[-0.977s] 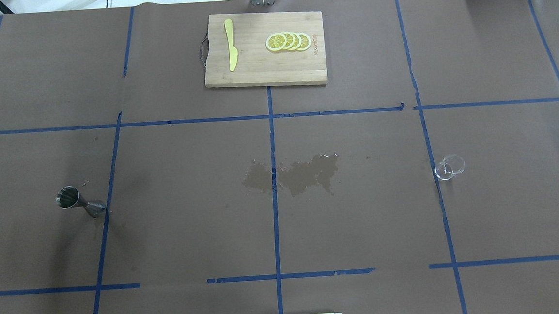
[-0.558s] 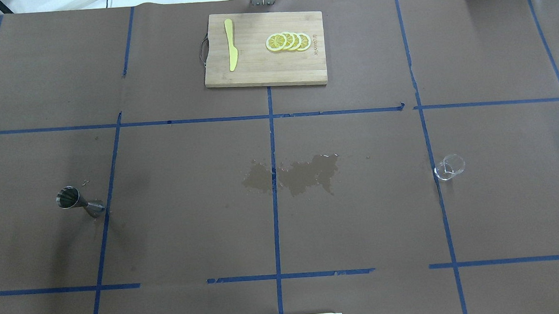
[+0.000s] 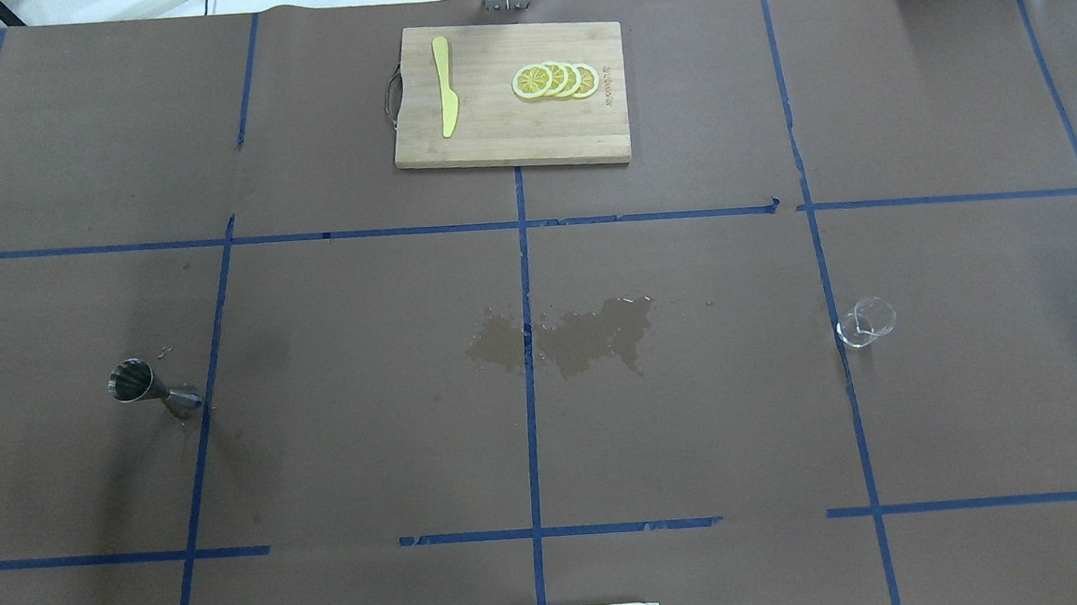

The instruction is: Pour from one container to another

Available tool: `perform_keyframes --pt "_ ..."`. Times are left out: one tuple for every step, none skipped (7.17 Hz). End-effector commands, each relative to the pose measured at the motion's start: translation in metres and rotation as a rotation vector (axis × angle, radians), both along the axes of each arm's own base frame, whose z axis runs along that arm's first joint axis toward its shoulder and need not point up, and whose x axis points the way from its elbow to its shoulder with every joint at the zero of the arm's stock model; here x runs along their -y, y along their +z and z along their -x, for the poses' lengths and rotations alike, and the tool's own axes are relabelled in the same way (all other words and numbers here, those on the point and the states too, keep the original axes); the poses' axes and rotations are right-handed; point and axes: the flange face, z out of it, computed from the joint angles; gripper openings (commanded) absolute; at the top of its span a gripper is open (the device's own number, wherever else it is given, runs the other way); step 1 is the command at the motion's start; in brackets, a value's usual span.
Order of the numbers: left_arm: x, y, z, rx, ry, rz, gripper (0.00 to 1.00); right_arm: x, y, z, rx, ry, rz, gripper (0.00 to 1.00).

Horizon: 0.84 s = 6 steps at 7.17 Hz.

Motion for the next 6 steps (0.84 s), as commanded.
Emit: perform_keyframes --pt "0.0007 -0.0008 -0.0002 0.001 0.0 -0.007 1.0 -0.0002 -0.0012 0.0025 0.01 -0.01 -0.011 1.0" --pt "0.0006 -0.0008 0.0005 0.001 -0.003 -0.005 1.0 -0.0002 -0.0012 0.0025 0.01 -0.011 -0.012 1.0" --pt "0.0 -0.0001 -0.0002 0.001 0.0 -0.005 1.0 -0.0009 -0.0007 0.0024 0.01 -0.012 -0.013 1.0" --pt "0.0 -0.0001 -0.0002 0.001 -0.001 -0.004 1.0 -0.0001 -0.0013 0.0025 0.01 -0.013 -0.016 1.0" --pt "0.0 -0.0001 -0.0002 0.001 -0.001 -0.004 1.0 -0.0002 -0.0012 0.0025 0.01 -0.013 -0.014 1.0" --pt "0.0 -0.0001 -0.0002 0.001 -0.001 -0.004 1.0 -0.0011 0.0002 0.003 0.01 -0.015 -0.011 1.0"
